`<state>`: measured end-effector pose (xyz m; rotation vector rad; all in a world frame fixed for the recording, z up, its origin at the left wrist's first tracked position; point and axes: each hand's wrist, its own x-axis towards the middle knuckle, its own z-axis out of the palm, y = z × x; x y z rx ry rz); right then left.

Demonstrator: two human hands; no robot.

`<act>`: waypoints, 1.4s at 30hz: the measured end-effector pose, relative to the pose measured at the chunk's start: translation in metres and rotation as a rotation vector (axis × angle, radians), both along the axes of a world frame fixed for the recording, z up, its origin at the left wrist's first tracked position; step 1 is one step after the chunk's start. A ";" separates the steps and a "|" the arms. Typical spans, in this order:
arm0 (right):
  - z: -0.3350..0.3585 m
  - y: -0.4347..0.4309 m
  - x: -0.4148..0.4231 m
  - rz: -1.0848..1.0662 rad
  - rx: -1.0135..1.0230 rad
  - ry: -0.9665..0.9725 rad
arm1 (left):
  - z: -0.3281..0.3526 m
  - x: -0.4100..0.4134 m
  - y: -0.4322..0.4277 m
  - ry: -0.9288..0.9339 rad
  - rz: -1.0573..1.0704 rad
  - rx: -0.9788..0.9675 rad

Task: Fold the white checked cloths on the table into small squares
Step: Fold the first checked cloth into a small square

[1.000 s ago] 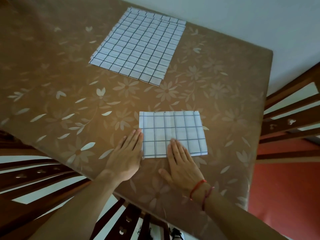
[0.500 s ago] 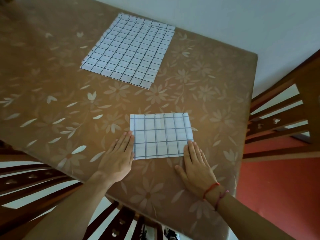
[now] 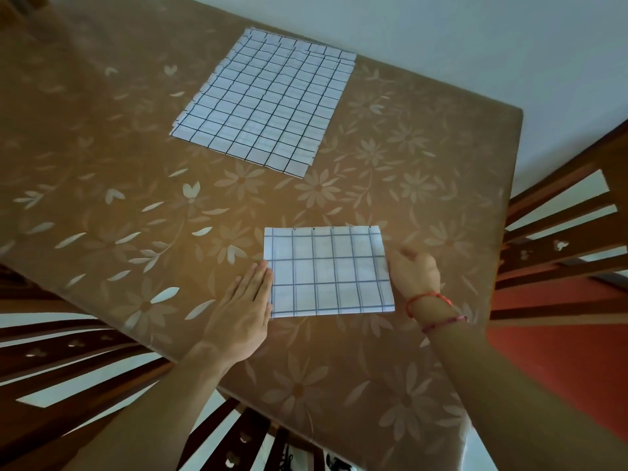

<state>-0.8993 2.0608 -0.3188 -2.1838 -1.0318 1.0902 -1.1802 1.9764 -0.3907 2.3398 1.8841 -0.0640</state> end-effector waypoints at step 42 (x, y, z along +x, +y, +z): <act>0.007 -0.053 -0.005 -0.319 -0.057 0.353 | 0.040 0.077 -0.021 -0.371 -0.023 0.095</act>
